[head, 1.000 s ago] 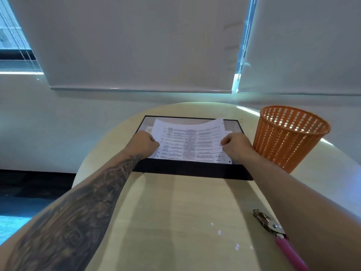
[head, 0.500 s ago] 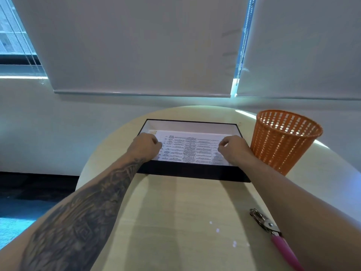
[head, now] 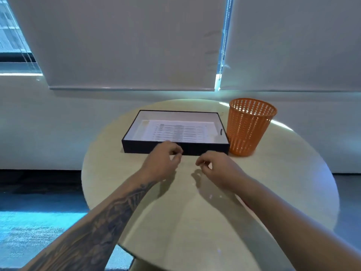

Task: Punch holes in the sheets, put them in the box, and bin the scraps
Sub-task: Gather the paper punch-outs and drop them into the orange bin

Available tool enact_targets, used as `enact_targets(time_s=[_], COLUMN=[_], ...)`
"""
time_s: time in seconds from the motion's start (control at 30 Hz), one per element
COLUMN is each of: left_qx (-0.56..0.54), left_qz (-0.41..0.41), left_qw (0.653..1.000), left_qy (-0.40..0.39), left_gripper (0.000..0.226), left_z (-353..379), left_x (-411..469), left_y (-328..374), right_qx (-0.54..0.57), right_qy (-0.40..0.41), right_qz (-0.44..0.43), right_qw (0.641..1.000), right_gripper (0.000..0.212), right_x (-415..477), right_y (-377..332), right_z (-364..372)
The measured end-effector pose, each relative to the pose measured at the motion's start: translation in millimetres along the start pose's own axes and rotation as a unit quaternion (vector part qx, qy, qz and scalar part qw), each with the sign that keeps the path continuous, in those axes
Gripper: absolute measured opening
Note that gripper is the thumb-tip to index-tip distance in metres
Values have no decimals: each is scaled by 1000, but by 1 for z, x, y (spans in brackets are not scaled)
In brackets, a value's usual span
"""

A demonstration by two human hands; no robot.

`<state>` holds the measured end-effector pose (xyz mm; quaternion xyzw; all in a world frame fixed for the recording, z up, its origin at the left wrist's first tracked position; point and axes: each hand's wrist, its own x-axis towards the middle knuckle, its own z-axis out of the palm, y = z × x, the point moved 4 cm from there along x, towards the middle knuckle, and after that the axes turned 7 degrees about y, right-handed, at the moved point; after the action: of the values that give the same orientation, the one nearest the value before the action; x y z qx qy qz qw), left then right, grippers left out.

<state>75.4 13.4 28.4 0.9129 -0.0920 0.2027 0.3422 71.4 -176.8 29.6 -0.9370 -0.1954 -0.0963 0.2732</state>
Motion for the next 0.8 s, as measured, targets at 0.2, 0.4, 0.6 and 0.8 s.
enact_targets(time_s=[0.2,0.4,0.6,0.8], left_qx=[70,106,103,102], left_qz=[32,75,98,85], left_qw=[994,989,984,984], left_qy=[-83,-66,-104,-118], left_gripper=[27,32,36,40], left_z=[41,47,47,48], left_x=[-64,-89,-105,-109], left_y=[10,19,23,19], right_qx=[-57,-101,19,-10], right_qy=[4,26,-22,-144], right_qz=[31,-21,42,27], right_qw=[998,994,999,989], right_gripper=[28,30,51,99], right_x=[-68,-101,-126,-150], right_y=[24,21,22,30], right_z=[1,0,-6,-4])
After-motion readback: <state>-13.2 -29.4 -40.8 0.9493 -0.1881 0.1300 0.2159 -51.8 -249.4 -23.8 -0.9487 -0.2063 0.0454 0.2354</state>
